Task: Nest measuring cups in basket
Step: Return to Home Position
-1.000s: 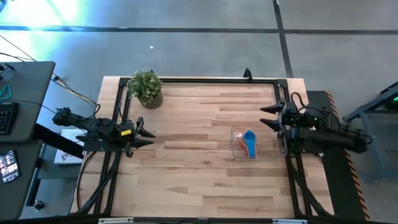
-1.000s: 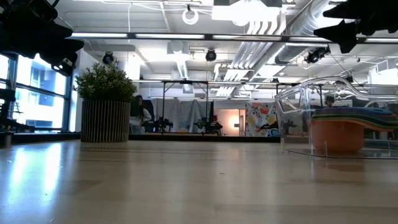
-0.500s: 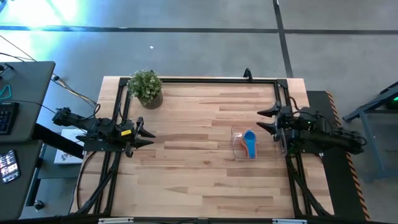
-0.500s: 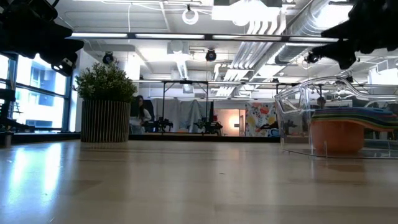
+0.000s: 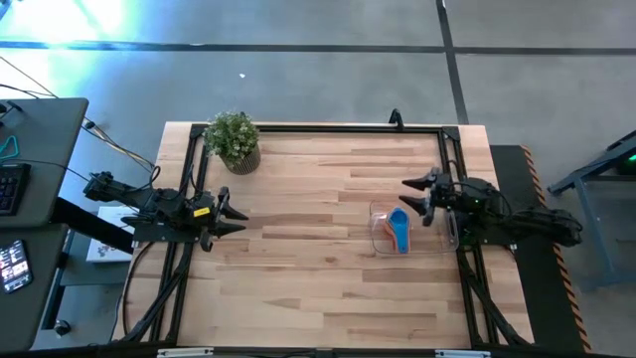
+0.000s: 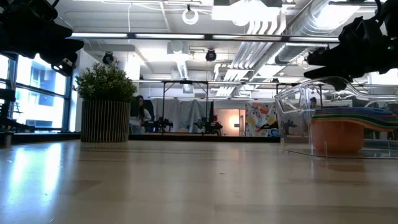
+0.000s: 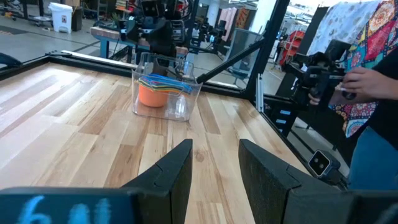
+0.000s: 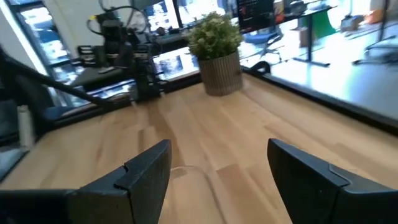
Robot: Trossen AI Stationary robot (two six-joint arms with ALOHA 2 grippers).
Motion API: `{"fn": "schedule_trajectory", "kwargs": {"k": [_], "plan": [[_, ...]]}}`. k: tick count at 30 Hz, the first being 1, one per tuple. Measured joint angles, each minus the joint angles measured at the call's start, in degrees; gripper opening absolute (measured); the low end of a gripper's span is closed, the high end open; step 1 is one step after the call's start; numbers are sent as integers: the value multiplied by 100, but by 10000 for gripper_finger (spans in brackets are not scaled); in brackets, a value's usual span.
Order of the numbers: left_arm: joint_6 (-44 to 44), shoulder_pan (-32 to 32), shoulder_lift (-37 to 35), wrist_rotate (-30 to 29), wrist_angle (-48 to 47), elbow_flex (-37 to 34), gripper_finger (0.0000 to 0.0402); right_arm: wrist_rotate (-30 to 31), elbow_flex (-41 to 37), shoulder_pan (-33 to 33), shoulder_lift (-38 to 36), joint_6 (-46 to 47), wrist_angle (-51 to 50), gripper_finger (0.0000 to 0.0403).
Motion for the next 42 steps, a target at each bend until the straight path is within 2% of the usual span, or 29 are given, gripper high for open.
{"fn": "schedule_trajectory", "kwargs": {"k": [5,9,17,34,35,38,39,42], "plan": [[0,0,0,1,-2,0,122,394,0,0,23,-225,29,257],[0,2,-1,0,-2,0,122,378,0,0,74,-321,28,257],[0,0,-1,0,-2,0,122,15,0,0,79,1300,-3,257],[6,2,-1,72,1,0,122,13,0,0,79,1444,-10,257],[129,5,-9,561,17,0,122,15,0,0,79,1443,-10,257],[890,-22,-38,3493,184,-1,122,13,0,0,79,1440,-10,257],[998,-17,-6,4251,184,1,122,15,0,0,77,1442,-10,257],[1041,-17,74,5857,99,-4,122,14,0,0,76,1442,-12,257]]}}
